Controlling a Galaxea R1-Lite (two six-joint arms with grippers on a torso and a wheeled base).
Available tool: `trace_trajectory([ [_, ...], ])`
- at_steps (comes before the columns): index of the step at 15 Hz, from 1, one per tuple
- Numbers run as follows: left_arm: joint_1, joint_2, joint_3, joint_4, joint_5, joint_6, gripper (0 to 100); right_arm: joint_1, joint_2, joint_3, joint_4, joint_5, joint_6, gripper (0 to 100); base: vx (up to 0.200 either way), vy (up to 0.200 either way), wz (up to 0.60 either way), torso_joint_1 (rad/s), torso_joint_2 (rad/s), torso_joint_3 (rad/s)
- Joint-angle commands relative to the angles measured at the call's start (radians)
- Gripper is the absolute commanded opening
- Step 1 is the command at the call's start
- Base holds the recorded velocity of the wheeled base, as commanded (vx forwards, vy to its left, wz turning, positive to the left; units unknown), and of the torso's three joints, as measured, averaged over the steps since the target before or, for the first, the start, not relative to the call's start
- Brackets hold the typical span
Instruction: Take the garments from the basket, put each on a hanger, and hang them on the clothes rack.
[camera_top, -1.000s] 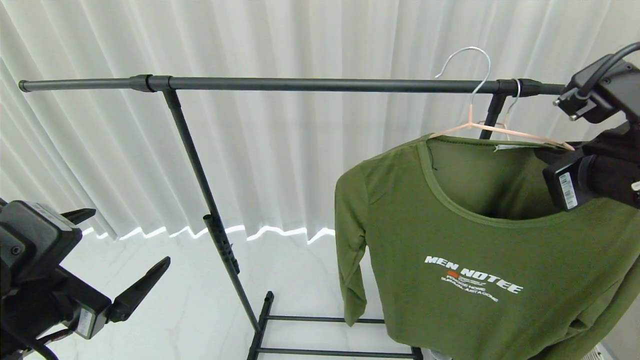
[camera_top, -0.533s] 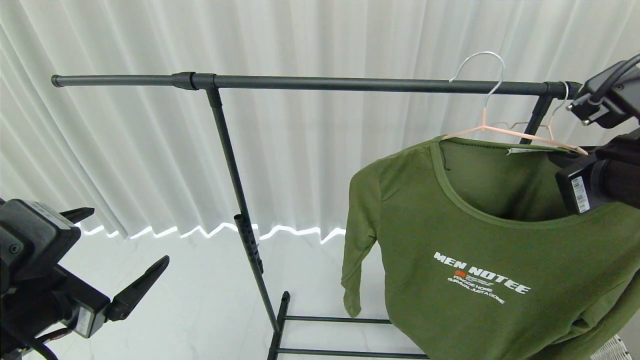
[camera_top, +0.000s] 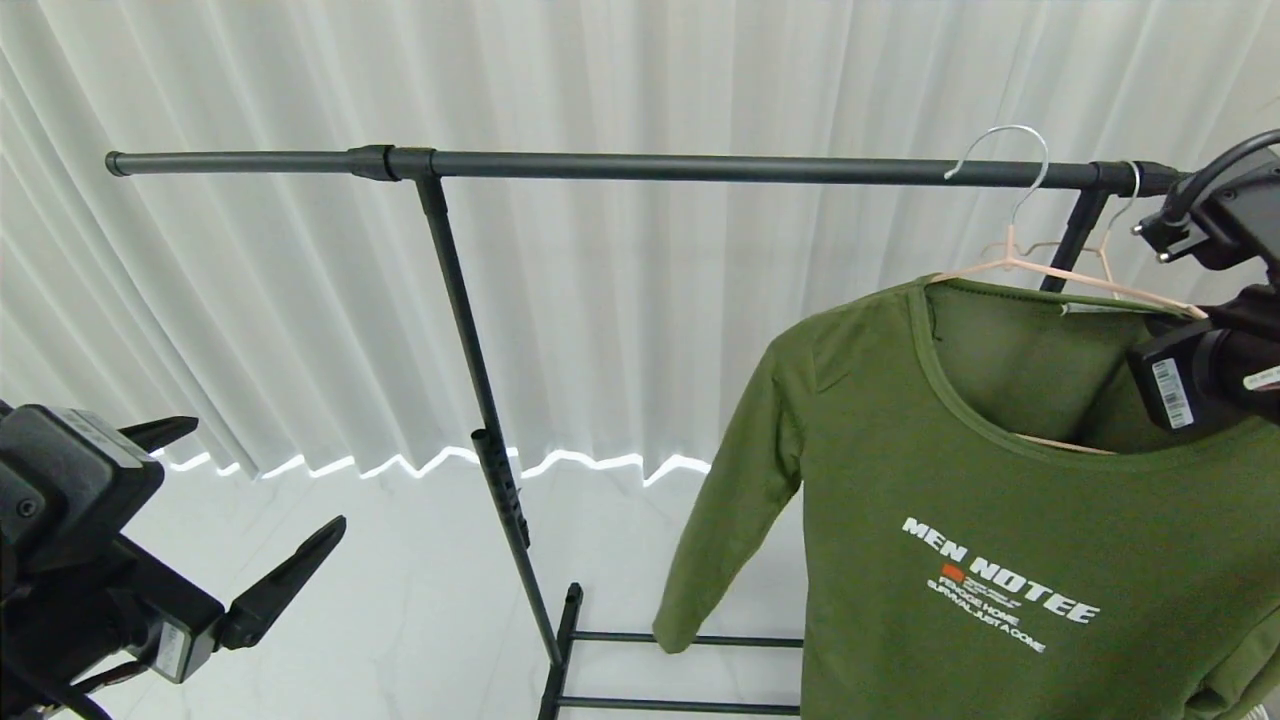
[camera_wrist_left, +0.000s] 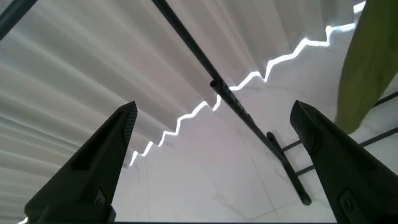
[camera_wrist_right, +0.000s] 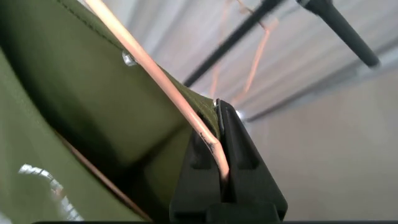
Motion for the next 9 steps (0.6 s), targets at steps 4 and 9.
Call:
trace_trajectory([
  [4,-0.003,0.001,0.0,-0.001,0.001,-0.002,100,0.003,0.095,-0.003,-0.12,-0.08,0.018,0,0.2,0.0,0.0,-0.002,0.0,0.004],
  [9,-0.004,0.001,0.003,-0.001,-0.004,-0.002,100,0.006,0.148,-0.017,-0.172,-0.091,0.018,0,0.16,0.0,0.0,0.006,0.0,-0.002],
])
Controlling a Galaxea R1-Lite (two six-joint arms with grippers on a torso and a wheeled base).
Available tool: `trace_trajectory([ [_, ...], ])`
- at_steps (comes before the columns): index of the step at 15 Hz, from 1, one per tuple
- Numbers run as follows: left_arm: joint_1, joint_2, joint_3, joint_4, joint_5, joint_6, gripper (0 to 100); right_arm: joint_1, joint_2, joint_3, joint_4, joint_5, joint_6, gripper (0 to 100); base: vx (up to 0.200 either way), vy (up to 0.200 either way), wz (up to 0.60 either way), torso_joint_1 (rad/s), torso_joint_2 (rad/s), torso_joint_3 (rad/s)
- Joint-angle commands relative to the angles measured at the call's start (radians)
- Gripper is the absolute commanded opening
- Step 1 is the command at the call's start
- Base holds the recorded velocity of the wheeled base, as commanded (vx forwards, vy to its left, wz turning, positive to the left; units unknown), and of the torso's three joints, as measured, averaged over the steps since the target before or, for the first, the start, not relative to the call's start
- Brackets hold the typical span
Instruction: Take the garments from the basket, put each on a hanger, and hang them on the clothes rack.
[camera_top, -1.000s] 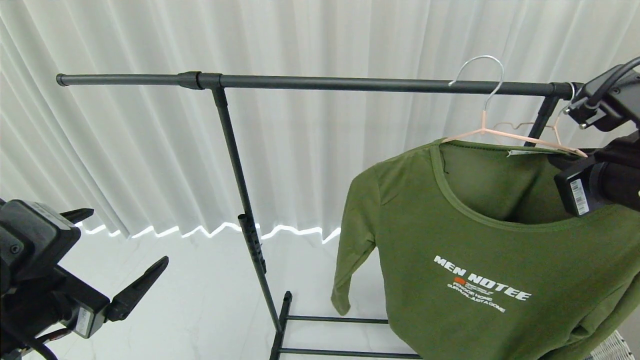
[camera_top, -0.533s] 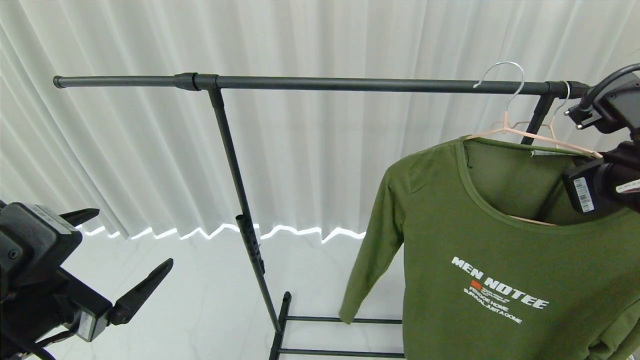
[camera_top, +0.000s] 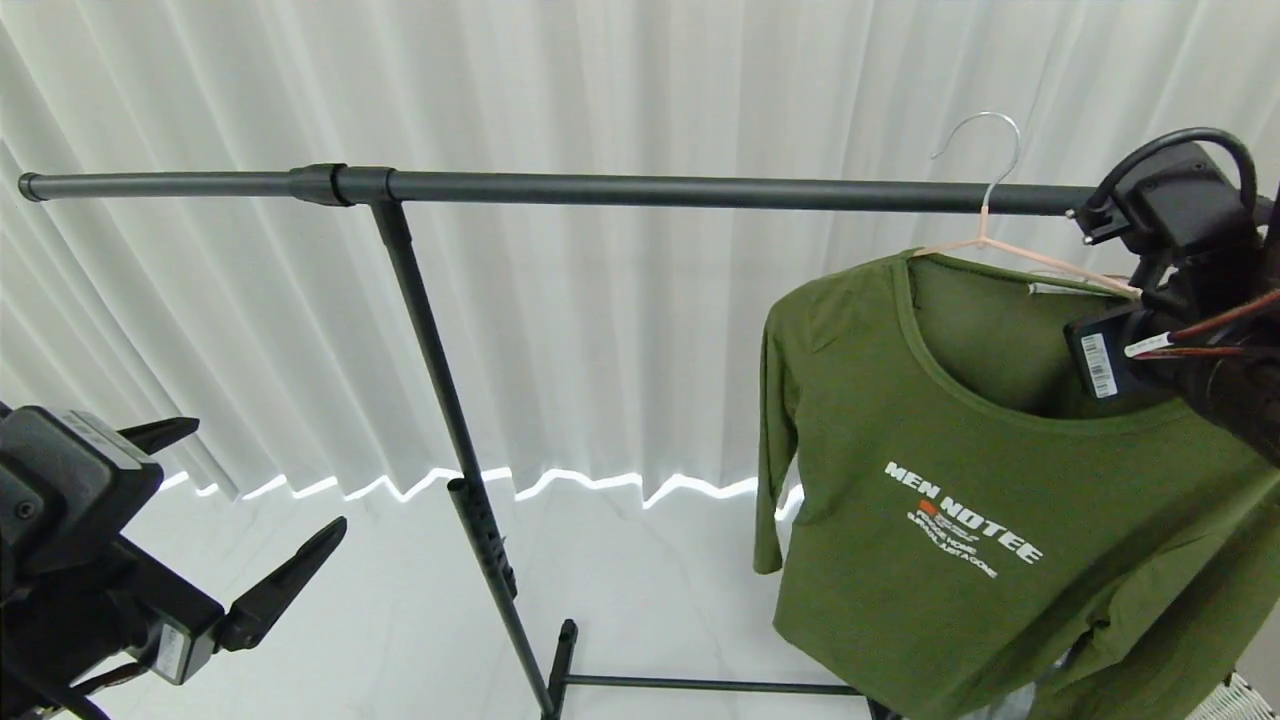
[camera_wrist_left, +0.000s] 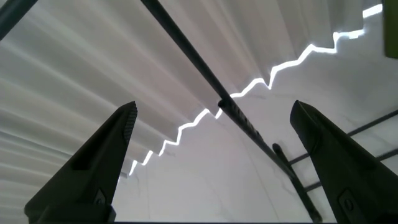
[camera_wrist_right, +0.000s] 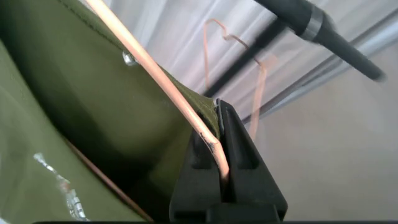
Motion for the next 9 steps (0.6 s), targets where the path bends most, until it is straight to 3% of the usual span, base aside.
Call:
trace_trajectory([
  [1,-0.008,0.002,0.001,0.0,-0.001,0.001,100,0.001,0.038,-0.011,-0.004,-0.009,-0.001,0,0.0,0.0,0.0,0.0,0.0,0.0],
  [9,-0.029,0.002,0.003,0.0,-0.001,0.001,100,0.04,0.15,-0.068,-0.048,-0.015,-0.001,0,0.0,0.0,0.0,0.0,0.0,0.0],
])
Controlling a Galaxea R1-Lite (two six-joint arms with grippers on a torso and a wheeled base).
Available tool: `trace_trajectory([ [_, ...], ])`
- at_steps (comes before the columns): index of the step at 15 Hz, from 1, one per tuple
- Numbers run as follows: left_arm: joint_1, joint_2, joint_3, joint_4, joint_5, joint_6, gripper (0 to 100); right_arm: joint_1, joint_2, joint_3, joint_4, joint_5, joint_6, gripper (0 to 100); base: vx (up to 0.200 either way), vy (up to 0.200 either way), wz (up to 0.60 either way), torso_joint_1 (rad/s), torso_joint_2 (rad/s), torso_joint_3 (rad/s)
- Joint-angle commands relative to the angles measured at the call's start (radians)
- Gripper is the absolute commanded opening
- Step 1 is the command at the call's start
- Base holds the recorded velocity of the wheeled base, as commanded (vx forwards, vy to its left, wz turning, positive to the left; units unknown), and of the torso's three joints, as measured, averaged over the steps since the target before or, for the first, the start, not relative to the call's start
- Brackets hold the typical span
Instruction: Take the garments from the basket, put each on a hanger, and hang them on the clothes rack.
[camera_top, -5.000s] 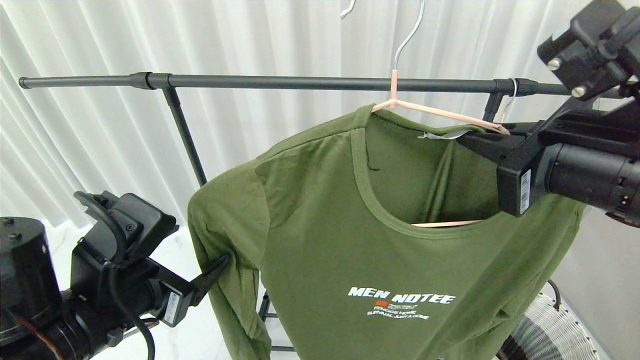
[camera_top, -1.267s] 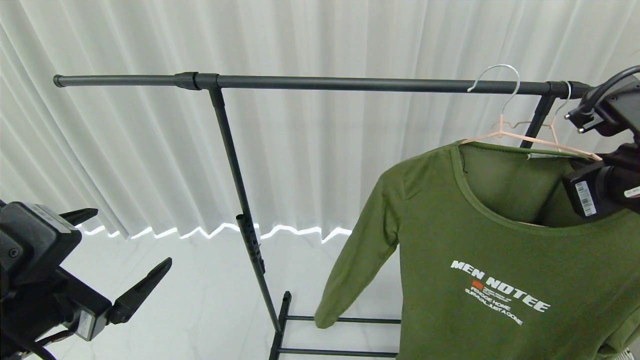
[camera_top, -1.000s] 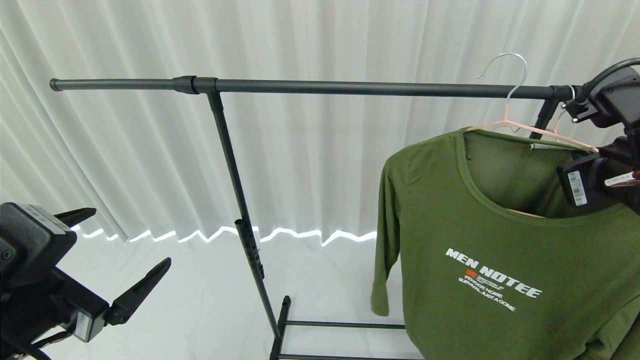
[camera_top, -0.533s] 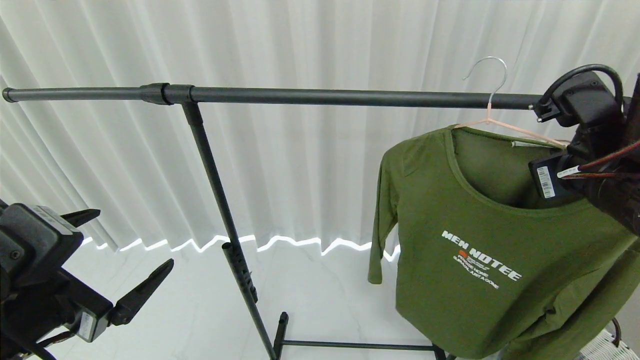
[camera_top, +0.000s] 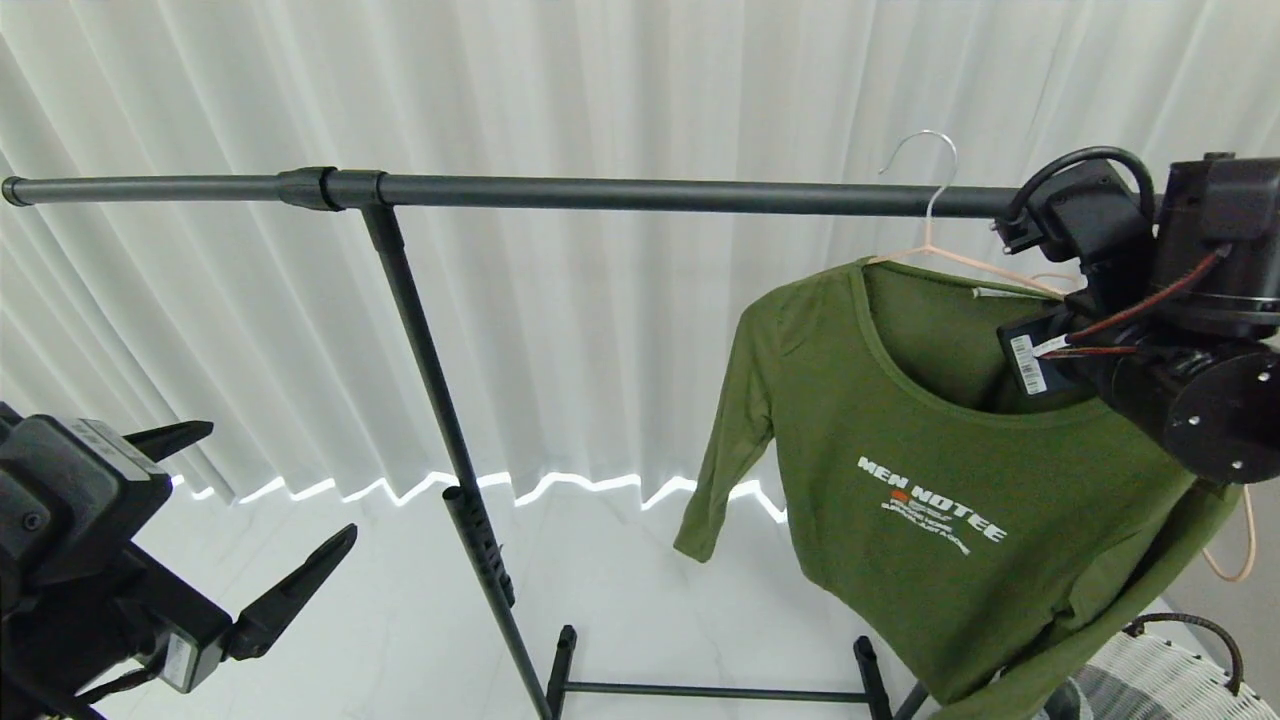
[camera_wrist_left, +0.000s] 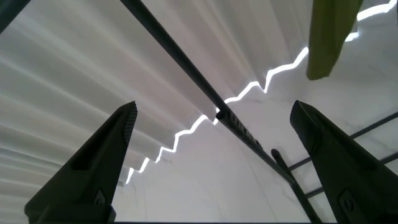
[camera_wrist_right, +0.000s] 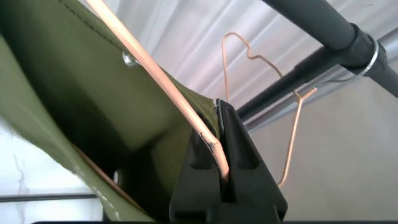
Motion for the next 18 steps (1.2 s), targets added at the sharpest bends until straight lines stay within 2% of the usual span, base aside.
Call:
trace_trajectory([
  [1,0.0,0.001,0.0,0.0,0.0,0.001,100,0.005,0.06,-0.034,0.0,0.0,-0.001,0,0.0,0.0,0.0,0.0,0.0,0.0],
  [7,0.0,-0.002,0.0,0.0,0.0,0.002,100,0.045,0.145,-0.051,-0.02,0.0,0.01,0,0.0,0.0,0.0,0.0,0.0,0.0],
  [14,0.0,-0.011,0.0,0.0,0.0,0.002,100,0.103,0.146,-0.049,-0.02,0.0,0.025,0,0.0,0.0,0.0,0.0,0.0,0.0],
  [15,0.0,-0.013,0.0,0.0,0.0,0.002,100,0.115,0.146,-0.049,-0.02,0.0,0.035,100,0.0,0.0,0.0,0.0,0.0,0.0],
  [18,0.0,-0.024,0.0,0.0,0.0,0.001,100,0.152,0.115,-0.04,-0.019,0.0,0.065,100,0.0,0.0,0.0,0.0,0.0,0.0],
])
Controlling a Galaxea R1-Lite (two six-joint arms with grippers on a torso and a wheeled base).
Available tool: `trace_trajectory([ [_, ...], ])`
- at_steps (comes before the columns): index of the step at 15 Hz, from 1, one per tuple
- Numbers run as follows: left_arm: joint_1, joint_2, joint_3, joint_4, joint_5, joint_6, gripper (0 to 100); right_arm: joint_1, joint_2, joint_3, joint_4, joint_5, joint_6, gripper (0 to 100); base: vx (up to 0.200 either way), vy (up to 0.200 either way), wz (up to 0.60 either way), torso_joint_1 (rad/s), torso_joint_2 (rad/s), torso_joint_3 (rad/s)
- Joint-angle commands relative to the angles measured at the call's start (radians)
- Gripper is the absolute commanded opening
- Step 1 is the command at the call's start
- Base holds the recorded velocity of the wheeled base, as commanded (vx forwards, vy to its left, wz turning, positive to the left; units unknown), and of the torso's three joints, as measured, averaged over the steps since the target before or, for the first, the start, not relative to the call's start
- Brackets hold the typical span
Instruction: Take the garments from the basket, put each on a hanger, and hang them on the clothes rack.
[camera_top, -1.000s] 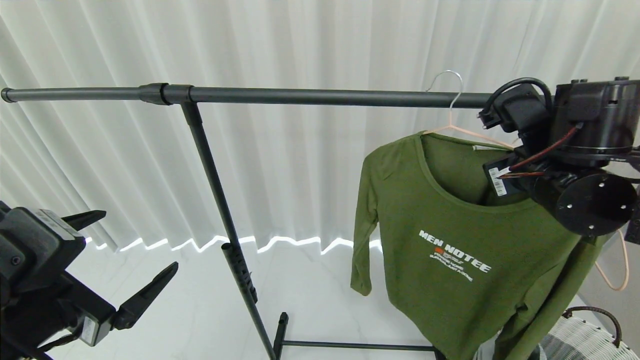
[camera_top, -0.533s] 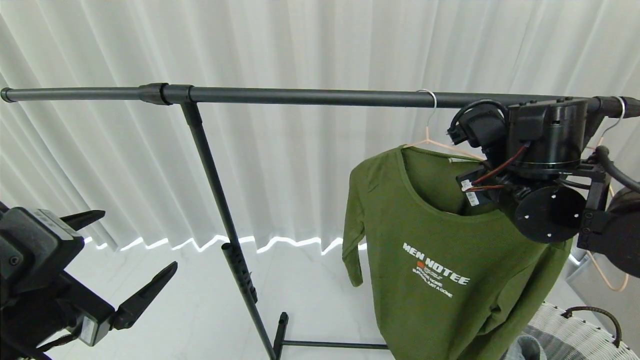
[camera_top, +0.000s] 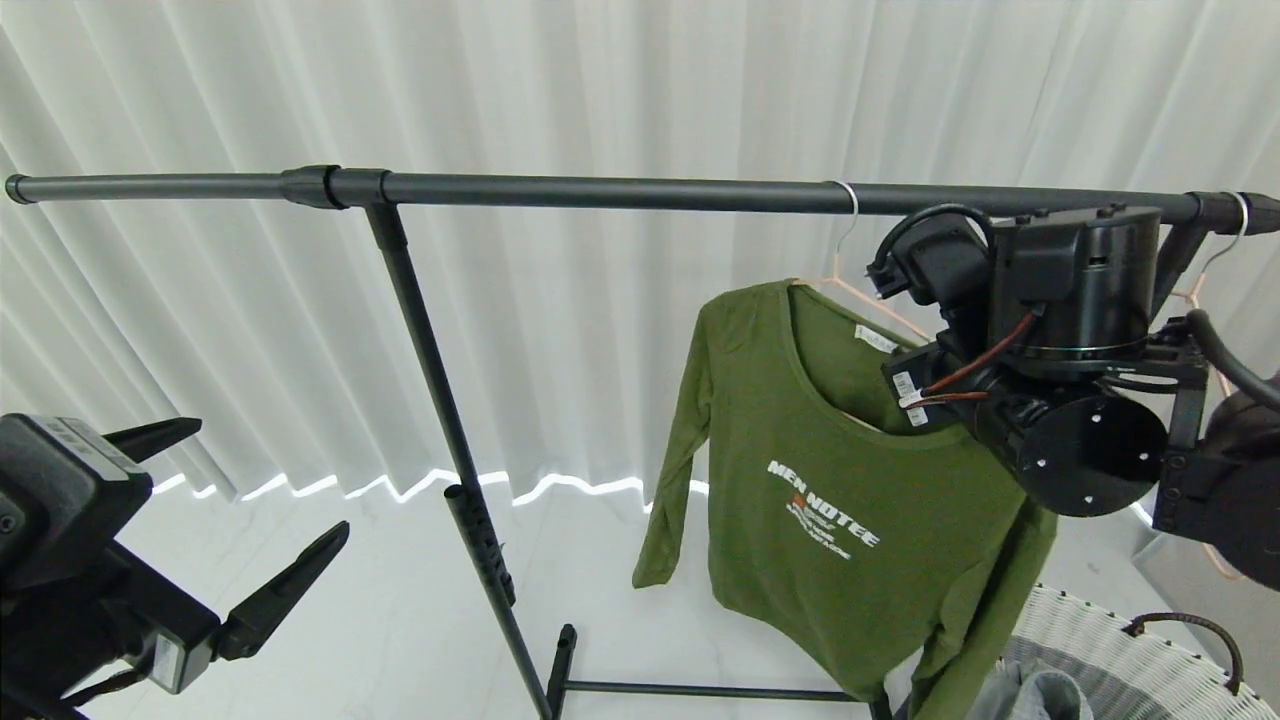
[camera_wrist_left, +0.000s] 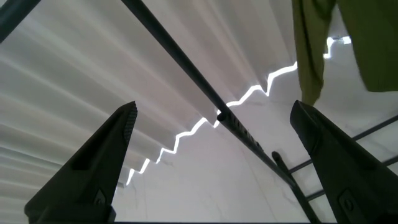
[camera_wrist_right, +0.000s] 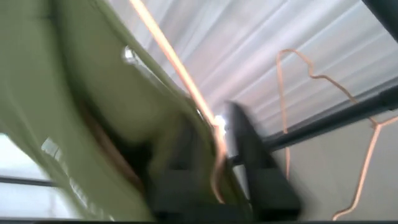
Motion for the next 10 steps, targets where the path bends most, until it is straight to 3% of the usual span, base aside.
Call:
trace_trajectory([
  [1,0.0,-0.01,0.0,0.0,0.0,0.001,100,0.026,-0.029,0.006,0.001,0.0,0.003,100,0.0,0.0,0.0,0.0,0.0,0.0],
  [6,0.001,-0.013,-0.002,0.0,0.002,-0.004,100,0.122,-0.166,0.088,0.001,0.014,0.027,100,0.0,0.0,0.0,0.0,0.0,0.0],
  [10,0.014,-0.008,0.003,0.0,0.006,-0.008,100,0.119,-0.304,0.16,0.008,0.118,0.024,100,0.0,0.0,0.0,0.0,0.0,0.0],
])
